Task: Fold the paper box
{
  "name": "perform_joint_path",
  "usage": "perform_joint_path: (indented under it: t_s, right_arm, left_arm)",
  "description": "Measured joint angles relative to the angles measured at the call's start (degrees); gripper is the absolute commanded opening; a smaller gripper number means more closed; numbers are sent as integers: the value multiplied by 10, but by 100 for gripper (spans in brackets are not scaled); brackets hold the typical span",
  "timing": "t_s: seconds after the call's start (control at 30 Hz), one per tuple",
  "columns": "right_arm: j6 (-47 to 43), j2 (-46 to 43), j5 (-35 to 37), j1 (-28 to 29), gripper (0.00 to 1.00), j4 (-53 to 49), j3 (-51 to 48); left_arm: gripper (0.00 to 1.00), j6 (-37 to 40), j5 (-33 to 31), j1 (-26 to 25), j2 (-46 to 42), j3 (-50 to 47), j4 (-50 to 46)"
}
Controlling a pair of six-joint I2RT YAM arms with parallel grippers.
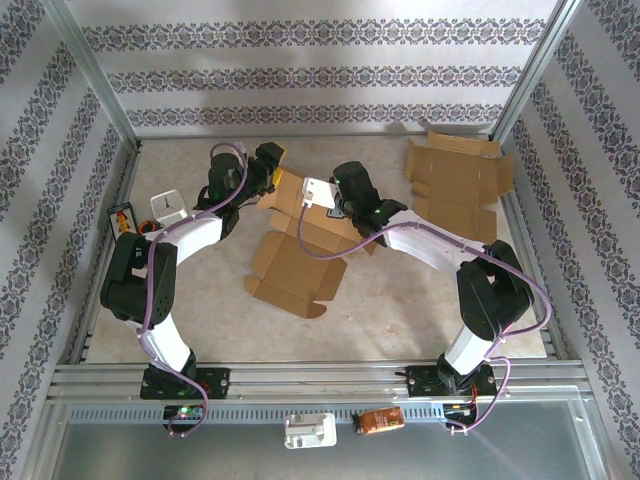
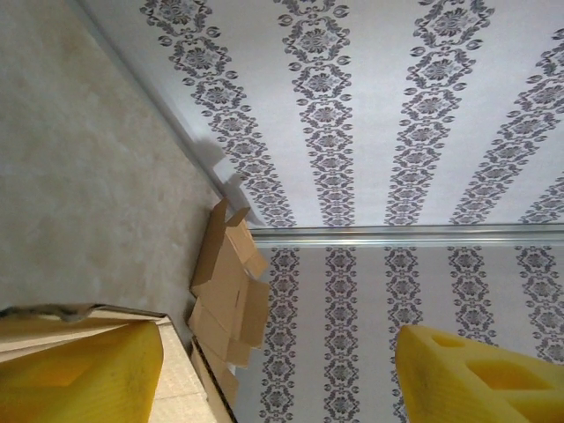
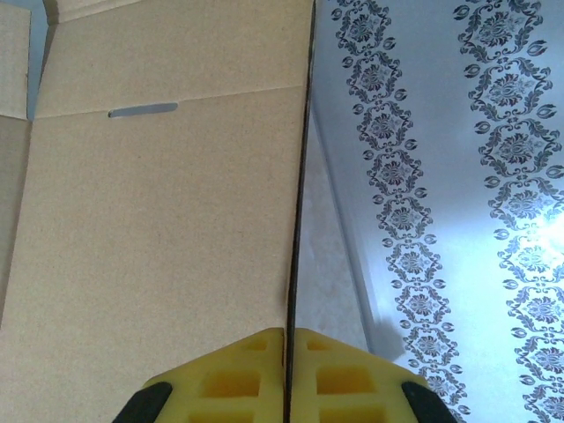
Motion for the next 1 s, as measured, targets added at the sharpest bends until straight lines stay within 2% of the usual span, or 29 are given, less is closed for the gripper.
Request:
perform_joint_path:
  t_s: [0.13, 0.27, 0.33, 0.6, 0.77, 1.0]
  right_arm:
    - [2, 0, 0, 0, 7, -3, 0]
    - [5, 2, 0, 0, 7, -7, 1]
    - [10, 5, 0, -1, 8, -12, 5]
    - [66, 55, 40, -1, 8, -67, 79]
    - [93, 78, 77, -1, 8, -77, 108]
    - [99, 79, 84, -1, 9, -74, 115]
  left_arm:
    - [38, -6, 3, 0, 8, 0, 2]
    - [22, -7, 8, 0, 19, 0, 1]
    - [19, -7, 10, 0, 20, 0, 1]
    - [18, -22, -9, -5, 20, 0, 2]
    - [29, -38, -8, -15, 5, -25, -1]
    - [35, -39, -1, -24, -13, -44, -15]
